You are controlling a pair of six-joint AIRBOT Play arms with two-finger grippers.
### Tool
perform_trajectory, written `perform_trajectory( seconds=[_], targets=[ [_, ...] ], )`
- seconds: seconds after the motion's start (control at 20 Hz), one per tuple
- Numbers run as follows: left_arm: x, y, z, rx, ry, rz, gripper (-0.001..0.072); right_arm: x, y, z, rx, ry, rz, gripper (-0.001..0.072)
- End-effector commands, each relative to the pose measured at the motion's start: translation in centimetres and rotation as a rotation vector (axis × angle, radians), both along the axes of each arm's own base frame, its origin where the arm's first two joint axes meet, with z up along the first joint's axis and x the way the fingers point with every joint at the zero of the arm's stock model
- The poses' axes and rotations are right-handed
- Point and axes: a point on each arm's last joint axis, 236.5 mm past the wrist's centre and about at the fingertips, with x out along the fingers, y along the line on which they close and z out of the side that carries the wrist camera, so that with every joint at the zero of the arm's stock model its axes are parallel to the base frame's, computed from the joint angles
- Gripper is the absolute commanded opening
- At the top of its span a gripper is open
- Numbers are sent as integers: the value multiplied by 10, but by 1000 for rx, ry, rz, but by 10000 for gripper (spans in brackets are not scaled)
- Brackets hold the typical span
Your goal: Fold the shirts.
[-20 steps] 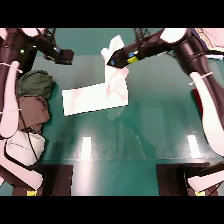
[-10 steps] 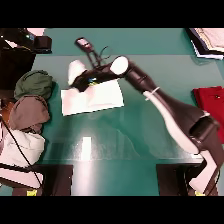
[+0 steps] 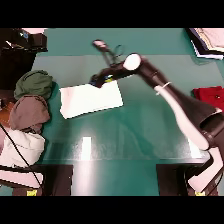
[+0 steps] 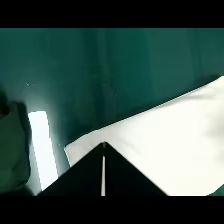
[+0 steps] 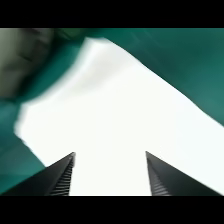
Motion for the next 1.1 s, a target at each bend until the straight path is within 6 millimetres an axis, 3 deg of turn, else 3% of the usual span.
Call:
perform_trajectory(
  seconds=[0.0, 0.15, 0.25, 0.5, 0.75, 0.85, 0.9, 1.0, 1.05],
  targets=[
    [-2, -3, -11, -12, 27, -4, 25, 15, -119, -59, -116, 289, -195, 701],
    [-4, -11, -16, -46, 44, -20, 25, 19, -163, -93, -52, 502, -309, 694],
    [-3, -14, -14, -61, 38, -25, 25, 19, -167, -110, -21, 585, -328, 692],
    [-3, -15, -14, -62, 38, -26, 25, 18, -115, -124, 56, 664, -245, 692],
    [-3, -15, -14, -64, 37, -28, 25, 1, -34, -118, 148, 696, -131, 668],
    [-4, -16, -14, -55, 37, -42, 25, -6, -15, -121, 141, 688, -102, 529],
    [-5, -16, -15, -53, 43, -44, 25, -9, -10, -122, 135, 679, -89, 397],
    [-7, -16, -16, -52, 50, -46, 25, -3, -5, -115, 149, 636, -80, 60],
    [-7, -16, -16, -53, 50, -47, 25, 1, -5, -110, 155, 612, -72, 28]
  ],
)
